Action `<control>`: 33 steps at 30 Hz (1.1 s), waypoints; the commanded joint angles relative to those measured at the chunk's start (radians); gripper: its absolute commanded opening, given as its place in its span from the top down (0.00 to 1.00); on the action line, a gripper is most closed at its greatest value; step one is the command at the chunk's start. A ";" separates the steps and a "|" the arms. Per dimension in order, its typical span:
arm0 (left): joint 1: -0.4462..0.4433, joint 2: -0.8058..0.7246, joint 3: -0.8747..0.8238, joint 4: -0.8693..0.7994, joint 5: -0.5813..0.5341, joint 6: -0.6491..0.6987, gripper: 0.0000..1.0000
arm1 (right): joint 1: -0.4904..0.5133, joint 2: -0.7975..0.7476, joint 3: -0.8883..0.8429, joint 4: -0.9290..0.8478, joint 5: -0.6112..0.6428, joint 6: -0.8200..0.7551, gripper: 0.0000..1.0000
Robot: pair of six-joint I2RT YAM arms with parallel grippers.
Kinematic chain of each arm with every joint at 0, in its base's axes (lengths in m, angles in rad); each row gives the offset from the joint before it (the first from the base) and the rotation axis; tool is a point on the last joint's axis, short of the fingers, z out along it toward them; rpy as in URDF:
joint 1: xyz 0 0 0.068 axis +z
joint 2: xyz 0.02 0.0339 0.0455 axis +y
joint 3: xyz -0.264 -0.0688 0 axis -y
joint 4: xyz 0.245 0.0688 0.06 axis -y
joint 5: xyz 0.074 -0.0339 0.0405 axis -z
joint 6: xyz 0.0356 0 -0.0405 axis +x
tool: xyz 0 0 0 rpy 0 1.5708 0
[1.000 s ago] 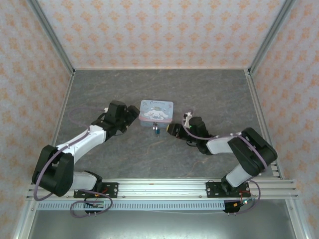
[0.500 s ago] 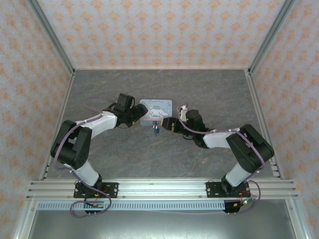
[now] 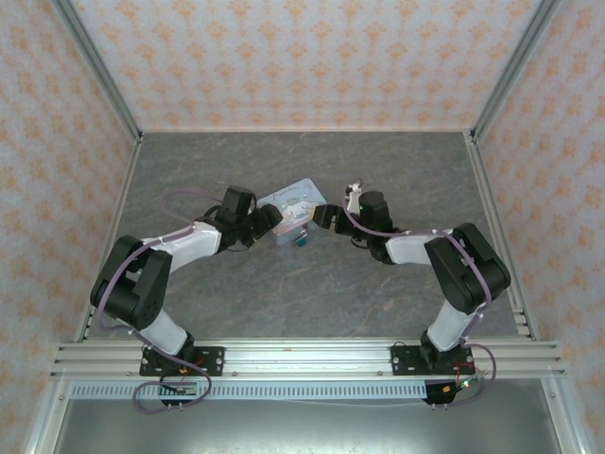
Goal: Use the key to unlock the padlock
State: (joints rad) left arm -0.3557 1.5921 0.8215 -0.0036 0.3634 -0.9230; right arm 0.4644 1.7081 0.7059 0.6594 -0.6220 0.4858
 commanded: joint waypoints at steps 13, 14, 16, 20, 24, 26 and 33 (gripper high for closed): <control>-0.025 0.018 -0.038 -0.130 -0.055 -0.015 0.26 | 0.062 0.049 -0.168 0.361 -0.082 0.006 0.32; -0.024 0.019 -0.039 -0.130 -0.056 -0.016 0.26 | 0.065 0.063 -0.161 0.368 -0.082 0.005 0.33; -0.025 0.018 -0.039 -0.130 -0.056 -0.019 0.26 | 0.072 0.089 -0.146 0.373 -0.083 0.002 0.33; -0.026 0.017 -0.040 -0.126 -0.055 -0.022 0.26 | 0.081 0.142 -0.108 0.385 -0.094 0.008 0.35; -0.026 0.019 -0.038 -0.127 -0.055 -0.022 0.26 | 0.088 0.184 -0.079 0.402 -0.113 0.015 0.35; -0.028 0.022 -0.038 -0.126 -0.055 -0.022 0.26 | 0.091 0.200 -0.070 0.409 -0.116 0.022 0.35; -0.032 0.020 -0.040 -0.126 -0.056 -0.028 0.26 | 0.096 0.256 -0.044 0.451 -0.139 0.054 0.36</control>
State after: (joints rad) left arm -0.3733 1.5787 0.8085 -0.0036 0.3435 -0.9520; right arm 0.5495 1.9411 0.6399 1.0325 -0.7284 0.5217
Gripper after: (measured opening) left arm 0.743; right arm 0.644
